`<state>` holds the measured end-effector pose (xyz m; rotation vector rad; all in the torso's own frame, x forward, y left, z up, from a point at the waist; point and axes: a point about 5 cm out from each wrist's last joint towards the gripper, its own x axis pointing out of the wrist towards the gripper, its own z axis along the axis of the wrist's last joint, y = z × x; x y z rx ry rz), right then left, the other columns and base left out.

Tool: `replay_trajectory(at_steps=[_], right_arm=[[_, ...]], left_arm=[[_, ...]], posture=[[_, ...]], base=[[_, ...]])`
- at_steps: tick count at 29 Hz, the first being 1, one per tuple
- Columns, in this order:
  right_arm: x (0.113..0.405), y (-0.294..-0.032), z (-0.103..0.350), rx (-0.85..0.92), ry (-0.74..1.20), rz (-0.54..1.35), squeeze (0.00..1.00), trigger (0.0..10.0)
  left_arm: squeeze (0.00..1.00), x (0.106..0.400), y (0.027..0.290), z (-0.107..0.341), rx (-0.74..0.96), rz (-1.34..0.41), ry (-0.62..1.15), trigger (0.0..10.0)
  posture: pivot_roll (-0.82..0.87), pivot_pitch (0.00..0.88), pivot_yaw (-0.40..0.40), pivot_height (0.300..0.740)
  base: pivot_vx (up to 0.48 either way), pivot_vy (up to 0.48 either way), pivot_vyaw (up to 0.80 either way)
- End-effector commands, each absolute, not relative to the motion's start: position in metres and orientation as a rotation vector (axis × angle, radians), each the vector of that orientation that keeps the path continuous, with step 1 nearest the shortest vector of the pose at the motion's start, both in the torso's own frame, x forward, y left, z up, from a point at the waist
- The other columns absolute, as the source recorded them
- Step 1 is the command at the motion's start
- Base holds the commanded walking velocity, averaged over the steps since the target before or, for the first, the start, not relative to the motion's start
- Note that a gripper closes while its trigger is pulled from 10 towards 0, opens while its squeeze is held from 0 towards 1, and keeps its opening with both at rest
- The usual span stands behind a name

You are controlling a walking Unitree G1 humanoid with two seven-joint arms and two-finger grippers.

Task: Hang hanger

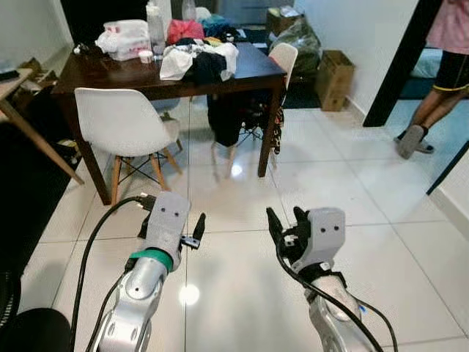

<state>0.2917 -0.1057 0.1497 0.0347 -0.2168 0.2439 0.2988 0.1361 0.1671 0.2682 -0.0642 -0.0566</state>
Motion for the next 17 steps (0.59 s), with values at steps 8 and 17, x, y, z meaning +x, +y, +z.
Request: replay_trajectory(at_steps=[8,17], right_arm=[[0.2920,-0.1029,0.1487,0.020,-0.222,0.252,0.00,10.0],[0.2949,-0.1054,0.1485,0.041,-0.210,0.229,0.00,10.0]], left_arm=[[0.00,0.3003,0.1375,0.1643,0.275,-0.033,-0.062,10.0],[0.00,0.3014,0.1364,0.1661,0.280,-0.037,-0.069,10.0]], posture=[[-0.12,0.065,0.071,0.740],[-0.11,0.067,0.071,0.740]], base=[[0.461,0.000,0.00],[0.461,0.000,-0.27]])
